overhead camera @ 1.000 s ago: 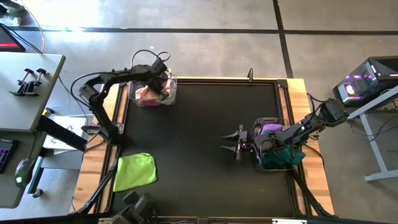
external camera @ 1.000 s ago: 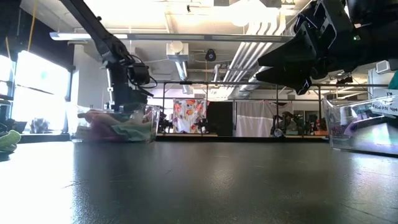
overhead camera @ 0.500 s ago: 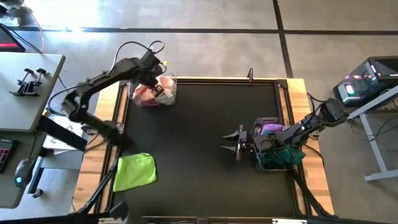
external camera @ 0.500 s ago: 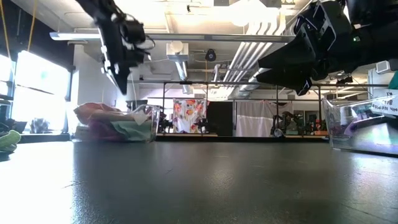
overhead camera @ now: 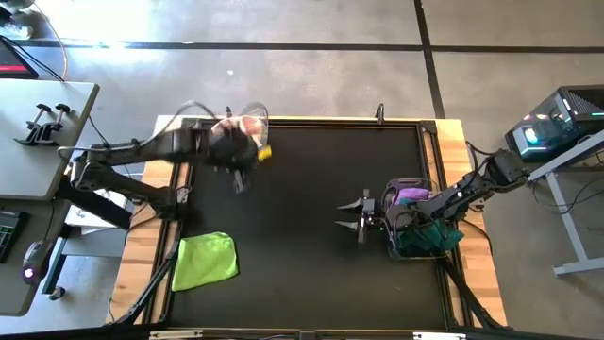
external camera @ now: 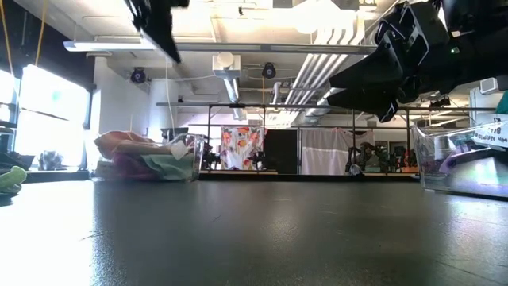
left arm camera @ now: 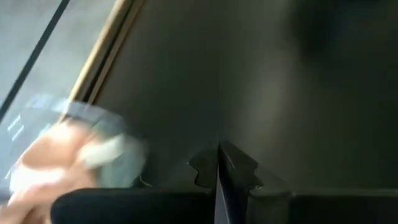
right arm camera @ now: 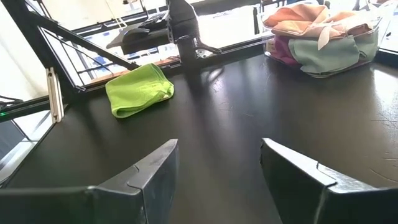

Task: Sort towels by color in basket
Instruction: Put the green towel into the top transparent bin

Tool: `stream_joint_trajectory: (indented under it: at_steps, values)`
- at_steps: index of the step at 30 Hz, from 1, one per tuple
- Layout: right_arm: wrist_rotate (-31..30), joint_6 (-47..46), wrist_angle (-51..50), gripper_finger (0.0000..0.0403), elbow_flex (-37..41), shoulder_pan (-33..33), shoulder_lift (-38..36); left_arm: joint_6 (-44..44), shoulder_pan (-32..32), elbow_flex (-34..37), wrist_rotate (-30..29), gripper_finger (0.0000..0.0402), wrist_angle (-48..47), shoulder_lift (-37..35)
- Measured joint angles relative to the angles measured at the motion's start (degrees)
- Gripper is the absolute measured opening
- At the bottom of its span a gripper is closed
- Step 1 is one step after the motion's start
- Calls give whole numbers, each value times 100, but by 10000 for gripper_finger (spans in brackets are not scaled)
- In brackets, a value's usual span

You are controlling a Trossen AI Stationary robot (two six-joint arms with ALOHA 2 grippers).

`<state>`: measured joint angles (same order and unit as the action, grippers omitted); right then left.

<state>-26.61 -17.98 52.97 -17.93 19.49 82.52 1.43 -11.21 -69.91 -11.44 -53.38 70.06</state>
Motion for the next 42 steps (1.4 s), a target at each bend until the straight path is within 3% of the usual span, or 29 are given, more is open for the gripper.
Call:
stream_joint_trajectory:
  at_steps: [7, 13, 28, 34, 42]
  values:
    - [-11, 27, 0, 220, 0, 0, 0, 353, 2161, 0, -240, 1, 765, 278]
    - [-11, 44, 0, 220, 0, 0, 0, 910, 3452, 0, -75, 1, 721, 705]
    - [-9, 197, 2, 220, 0, 0, 2, 5284, 5317, 0, 1445, 8, -821, 2161]
    - [-9, 301, 40, 220, 0, 0, 2, 7031, 5902, 44, 1589, 68, -1834, 2374]
    - [-9, 409, 150, 220, 0, 0, 2, 8084, 6192, 1020, 2060, 205, -1705, 2238]
